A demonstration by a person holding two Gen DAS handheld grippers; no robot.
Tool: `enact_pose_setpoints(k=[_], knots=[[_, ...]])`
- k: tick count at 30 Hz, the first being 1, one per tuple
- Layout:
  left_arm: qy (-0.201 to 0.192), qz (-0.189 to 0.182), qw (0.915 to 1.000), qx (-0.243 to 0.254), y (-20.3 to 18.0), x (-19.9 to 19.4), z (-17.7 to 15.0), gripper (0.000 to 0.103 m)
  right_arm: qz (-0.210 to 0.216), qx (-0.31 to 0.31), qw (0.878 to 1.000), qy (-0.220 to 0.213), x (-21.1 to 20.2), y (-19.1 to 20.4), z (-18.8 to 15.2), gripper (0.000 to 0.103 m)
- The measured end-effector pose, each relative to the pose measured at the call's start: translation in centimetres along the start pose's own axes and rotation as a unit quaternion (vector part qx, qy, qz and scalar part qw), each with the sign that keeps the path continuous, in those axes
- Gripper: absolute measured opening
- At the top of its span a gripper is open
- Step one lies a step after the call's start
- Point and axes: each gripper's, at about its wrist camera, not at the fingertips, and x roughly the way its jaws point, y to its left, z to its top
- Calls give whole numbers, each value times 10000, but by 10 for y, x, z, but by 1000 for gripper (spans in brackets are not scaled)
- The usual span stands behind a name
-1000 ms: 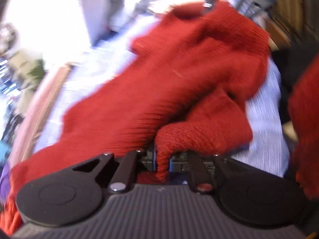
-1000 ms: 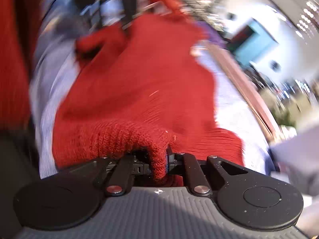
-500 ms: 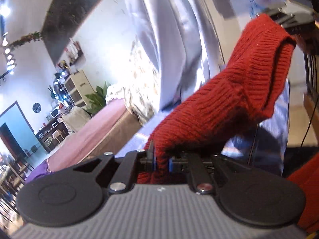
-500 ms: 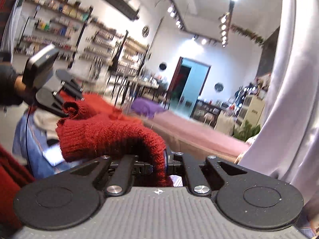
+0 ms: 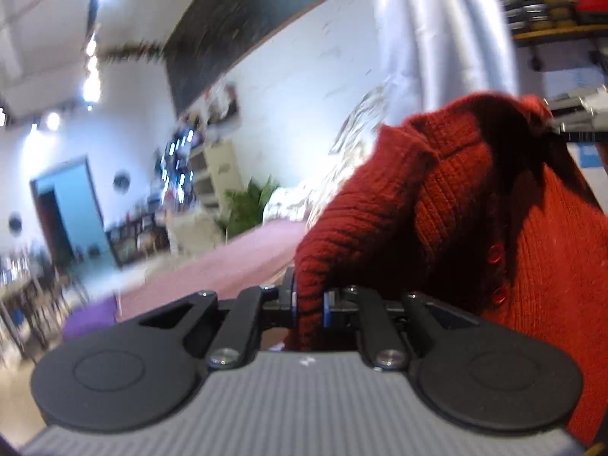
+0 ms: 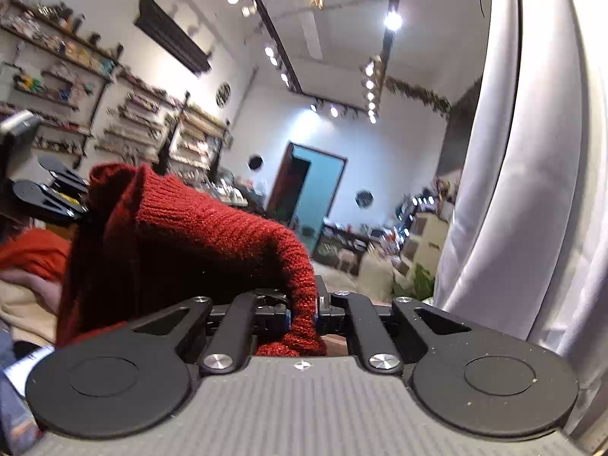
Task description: Fold small clothes
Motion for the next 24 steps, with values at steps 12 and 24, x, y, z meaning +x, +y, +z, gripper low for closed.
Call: enact_pose_setpoints(k=[12,24], knots=[[1904,-108,9816,-95,16,153,-95,51,-101,433,9763,2119,171,60,-139,103],[3463,-486,9354,-525,-45,55,-224,83,2686,-760,9317,2326,72,230,-172,103]])
